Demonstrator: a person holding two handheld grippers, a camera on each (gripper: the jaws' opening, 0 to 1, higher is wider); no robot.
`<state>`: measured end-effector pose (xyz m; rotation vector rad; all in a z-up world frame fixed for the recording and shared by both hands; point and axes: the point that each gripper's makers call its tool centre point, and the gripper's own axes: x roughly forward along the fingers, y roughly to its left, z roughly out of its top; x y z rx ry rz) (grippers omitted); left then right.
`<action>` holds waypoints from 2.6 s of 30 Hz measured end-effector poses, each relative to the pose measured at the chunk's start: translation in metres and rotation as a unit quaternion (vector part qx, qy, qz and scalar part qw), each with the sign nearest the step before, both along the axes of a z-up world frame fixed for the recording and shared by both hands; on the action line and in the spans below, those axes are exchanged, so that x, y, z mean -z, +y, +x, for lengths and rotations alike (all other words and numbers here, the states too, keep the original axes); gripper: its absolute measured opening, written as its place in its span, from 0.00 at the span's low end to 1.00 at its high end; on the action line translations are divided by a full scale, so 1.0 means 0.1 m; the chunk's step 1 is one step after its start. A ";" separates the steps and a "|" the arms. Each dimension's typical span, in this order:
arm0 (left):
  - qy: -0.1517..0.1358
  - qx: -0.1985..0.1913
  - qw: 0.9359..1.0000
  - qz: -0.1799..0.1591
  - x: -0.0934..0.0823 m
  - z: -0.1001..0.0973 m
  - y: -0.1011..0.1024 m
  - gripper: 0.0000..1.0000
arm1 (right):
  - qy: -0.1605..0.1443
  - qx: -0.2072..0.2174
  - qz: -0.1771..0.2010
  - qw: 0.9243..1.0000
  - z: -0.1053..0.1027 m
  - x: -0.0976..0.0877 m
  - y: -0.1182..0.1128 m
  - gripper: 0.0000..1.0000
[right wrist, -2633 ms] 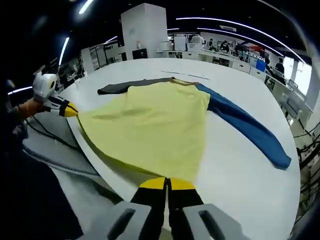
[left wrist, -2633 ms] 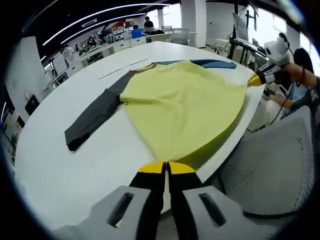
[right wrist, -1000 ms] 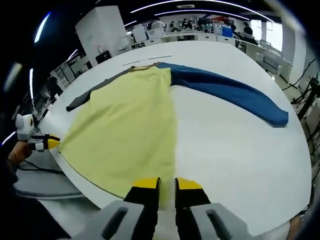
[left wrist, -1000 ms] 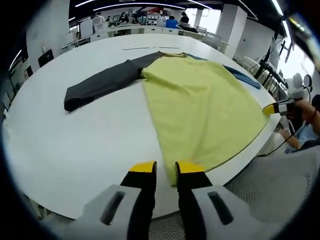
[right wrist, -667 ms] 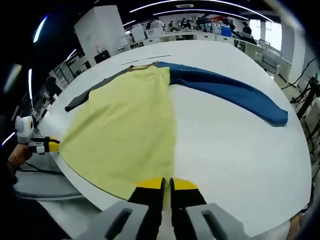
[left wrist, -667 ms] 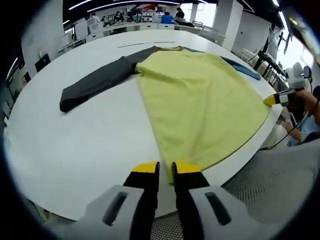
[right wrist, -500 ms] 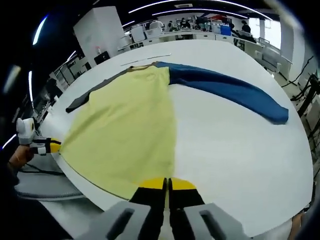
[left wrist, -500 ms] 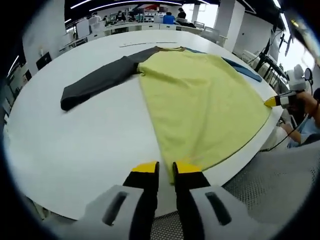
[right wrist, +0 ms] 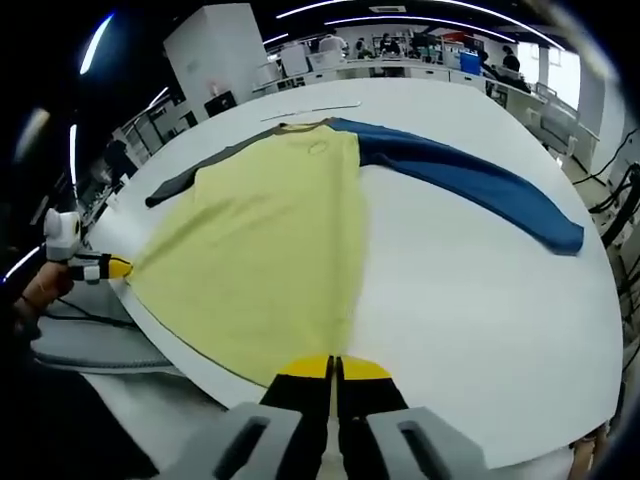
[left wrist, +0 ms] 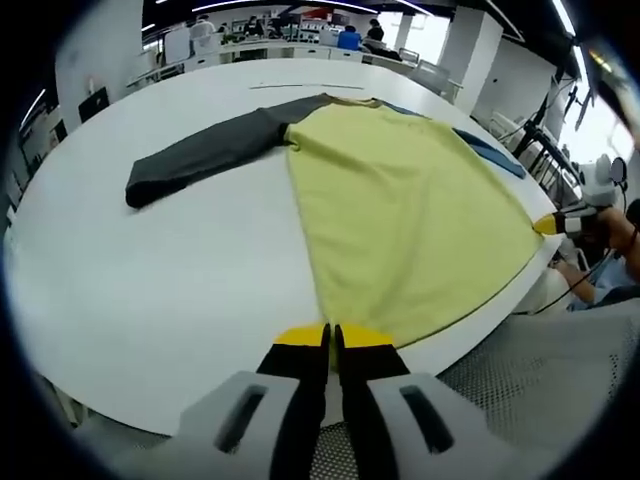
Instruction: Fold the garment on the visible template until the final outline fits inside the template.
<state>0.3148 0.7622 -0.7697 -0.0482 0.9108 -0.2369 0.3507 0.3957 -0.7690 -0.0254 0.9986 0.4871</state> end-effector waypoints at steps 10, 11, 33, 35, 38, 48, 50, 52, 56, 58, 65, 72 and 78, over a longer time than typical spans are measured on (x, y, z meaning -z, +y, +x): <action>0.007 -0.011 1.000 -0.012 0.02 -0.05 -0.01 0.00 | -0.013 0.032 -0.003 0.999 0.03 -0.03 -0.13 0.00; 0.008 -0.011 1.000 -0.014 0.01 -0.06 -0.02 0.00 | -0.014 0.036 -0.001 0.999 0.04 -0.04 -0.15 0.00; 0.005 -0.002 1.000 -0.002 0.00 -0.11 -0.06 0.01 | -0.005 0.025 -0.023 0.999 0.02 0.05 -0.17 0.00; -0.005 0.002 1.000 -0.001 -0.03 -0.09 -0.07 0.06 | -0.014 0.030 -0.018 0.999 0.05 0.01 -0.18 0.04; -0.030 0.008 1.000 -0.003 -0.11 -0.03 -0.09 0.21 | -0.034 0.036 -0.007 0.999 0.13 -0.07 -0.19 0.18; -0.100 0.037 0.994 0.001 -0.33 0.14 -0.14 0.52 | -0.107 0.029 0.025 0.993 0.53 -0.34 -0.07 0.39; -0.107 0.039 0.993 -0.001 -0.37 0.16 -0.15 0.58 | -0.119 0.023 0.028 0.992 0.62 -0.39 -0.04 0.41; -0.112 0.042 0.993 0.000 -0.38 0.18 -0.15 0.63 | -0.123 0.021 0.030 0.992 0.69 -0.41 -0.02 0.44; -0.120 0.043 0.992 0.001 -0.42 0.21 -0.14 0.68 | -0.137 0.008 0.030 0.990 0.87 -0.49 0.05 0.48; -0.120 0.042 0.992 0.002 -0.42 0.22 -0.13 0.71 | -0.140 0.007 0.032 0.990 0.96 -0.53 0.07 0.48; -0.133 0.044 0.990 0.002 -0.47 0.26 -0.13 0.81 | -0.151 0.003 0.037 0.988 1.31 -0.62 0.13 0.47; -0.142 0.051 0.989 0.003 -0.53 0.31 -0.15 0.90 | -0.151 0.005 0.043 0.988 1.63 -0.58 0.18 0.43; -0.144 0.057 0.988 -0.005 -0.60 0.36 -0.18 0.94 | -0.145 0.005 0.039 0.989 1.85 -0.50 0.21 0.40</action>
